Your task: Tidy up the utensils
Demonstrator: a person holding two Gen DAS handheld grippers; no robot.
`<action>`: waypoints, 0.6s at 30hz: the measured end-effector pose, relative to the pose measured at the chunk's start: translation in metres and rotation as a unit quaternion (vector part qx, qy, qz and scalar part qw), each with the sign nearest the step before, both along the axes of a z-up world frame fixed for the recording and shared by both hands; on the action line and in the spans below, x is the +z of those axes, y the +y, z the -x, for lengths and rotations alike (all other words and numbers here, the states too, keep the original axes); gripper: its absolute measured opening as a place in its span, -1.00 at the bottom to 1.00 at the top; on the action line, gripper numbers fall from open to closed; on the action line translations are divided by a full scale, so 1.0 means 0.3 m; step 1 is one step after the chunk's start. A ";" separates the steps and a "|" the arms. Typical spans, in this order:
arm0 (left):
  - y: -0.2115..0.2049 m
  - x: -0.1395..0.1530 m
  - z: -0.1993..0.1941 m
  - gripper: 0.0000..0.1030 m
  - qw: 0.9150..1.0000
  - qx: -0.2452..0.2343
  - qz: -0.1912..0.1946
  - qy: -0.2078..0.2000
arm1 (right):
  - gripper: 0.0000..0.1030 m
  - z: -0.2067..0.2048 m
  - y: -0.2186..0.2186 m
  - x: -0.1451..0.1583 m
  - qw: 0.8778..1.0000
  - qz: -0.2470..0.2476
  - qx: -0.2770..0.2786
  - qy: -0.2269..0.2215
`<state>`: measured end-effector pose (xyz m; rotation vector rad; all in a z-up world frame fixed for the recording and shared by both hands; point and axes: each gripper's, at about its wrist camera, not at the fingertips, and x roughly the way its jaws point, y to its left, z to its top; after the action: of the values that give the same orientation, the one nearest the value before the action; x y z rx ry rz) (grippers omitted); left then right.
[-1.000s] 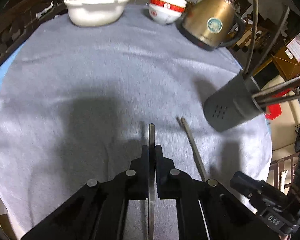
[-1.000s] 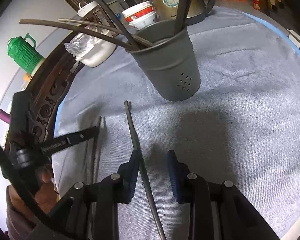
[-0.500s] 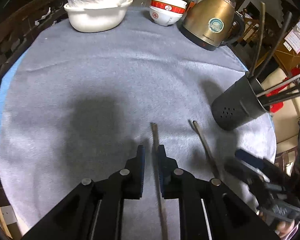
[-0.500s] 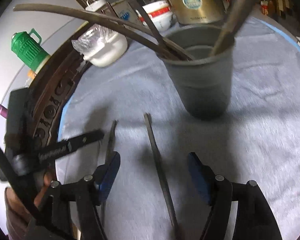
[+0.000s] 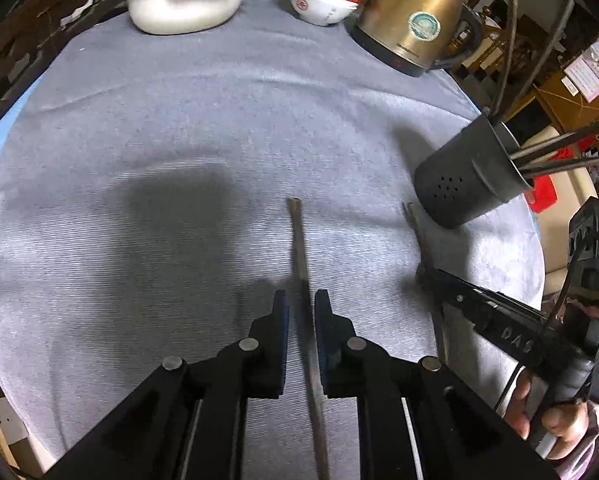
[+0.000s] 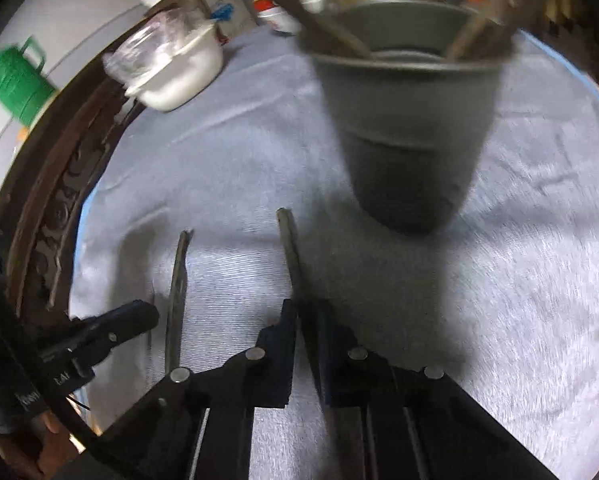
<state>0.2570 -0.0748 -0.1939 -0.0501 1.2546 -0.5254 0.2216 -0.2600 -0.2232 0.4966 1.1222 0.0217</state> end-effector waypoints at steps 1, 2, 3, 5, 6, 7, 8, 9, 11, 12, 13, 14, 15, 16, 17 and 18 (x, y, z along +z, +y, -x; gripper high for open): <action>-0.011 -0.005 0.003 -0.77 1.000 -0.004 0.000 0.001 | -0.81 0.012 -0.022 -0.005 1.000 -0.018 -0.017 0.008; -0.019 -0.011 0.004 -0.77 1.000 -0.005 -0.002 0.002 | -0.81 0.022 -0.043 -0.012 0.999 -0.039 -0.031 0.015; -0.028 -0.018 0.005 -0.77 1.000 -0.006 -0.003 0.004 | -0.82 0.034 -0.064 -0.021 0.997 -0.066 -0.046 0.022; -0.042 -0.030 0.003 -0.77 1.000 -0.009 -0.004 0.006 | -0.82 0.057 -0.092 -0.034 0.991 -0.108 -0.068 0.028; -0.043 -0.036 0.003 -0.80 1.000 -0.009 -0.005 0.006 | -0.81 0.062 -0.097 -0.038 0.989 -0.123 -0.076 0.029; -0.046 -0.041 0.007 -0.85 1.000 -0.010 -0.007 0.004 | -0.74 0.065 -0.104 -0.045 0.986 -0.140 -0.080 0.028; -0.047 -0.040 0.009 -0.86 1.000 -0.013 -0.008 -0.001 | -0.74 0.067 -0.108 -0.051 0.985 -0.150 -0.082 0.028; -0.049 -0.041 0.016 -0.86 1.000 -0.018 -0.009 -0.004 | -0.74 0.070 -0.110 -0.053 0.985 -0.152 -0.082 0.028; -0.049 -0.042 0.027 -0.86 1.000 -0.024 -0.009 -0.007 | -0.73 0.075 -0.109 -0.050 0.986 -0.149 -0.076 0.028; -0.048 -0.041 0.030 -0.86 1.000 -0.027 -0.010 -0.008 | -0.73 0.075 -0.106 -0.047 0.987 -0.144 -0.071 0.029; -0.049 -0.041 0.031 -0.86 0.999 -0.029 -0.012 -0.007 | -0.74 0.071 -0.103 -0.041 0.988 -0.138 -0.069 0.029; -0.052 -0.040 0.030 -0.86 0.999 -0.029 -0.013 -0.005 | -0.72 0.075 -0.102 -0.036 0.989 -0.130 -0.068 0.027; -0.052 -0.039 0.030 -0.86 0.999 -0.029 -0.018 -0.004 | -0.69 0.079 -0.099 -0.028 0.991 -0.116 -0.066 0.025; -0.047 -0.036 0.027 -0.86 0.999 -0.027 -0.023 -0.004 | -0.62 0.075 -0.093 -0.022 0.992 -0.105 -0.063 0.022; -0.050 -0.030 0.030 -0.84 0.999 -0.025 -0.030 -0.010 | -0.54 0.069 -0.083 -0.018 0.993 -0.096 -0.059 0.020; -0.056 -0.026 0.032 -0.80 0.999 -0.024 -0.039 -0.017 | -0.52 0.069 -0.076 -0.012 0.995 -0.088 -0.053 0.018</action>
<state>0.2474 -0.0917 -0.2018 0.0551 1.2439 -0.5155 0.2010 -0.2829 -0.2268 0.7157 1.1325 0.0196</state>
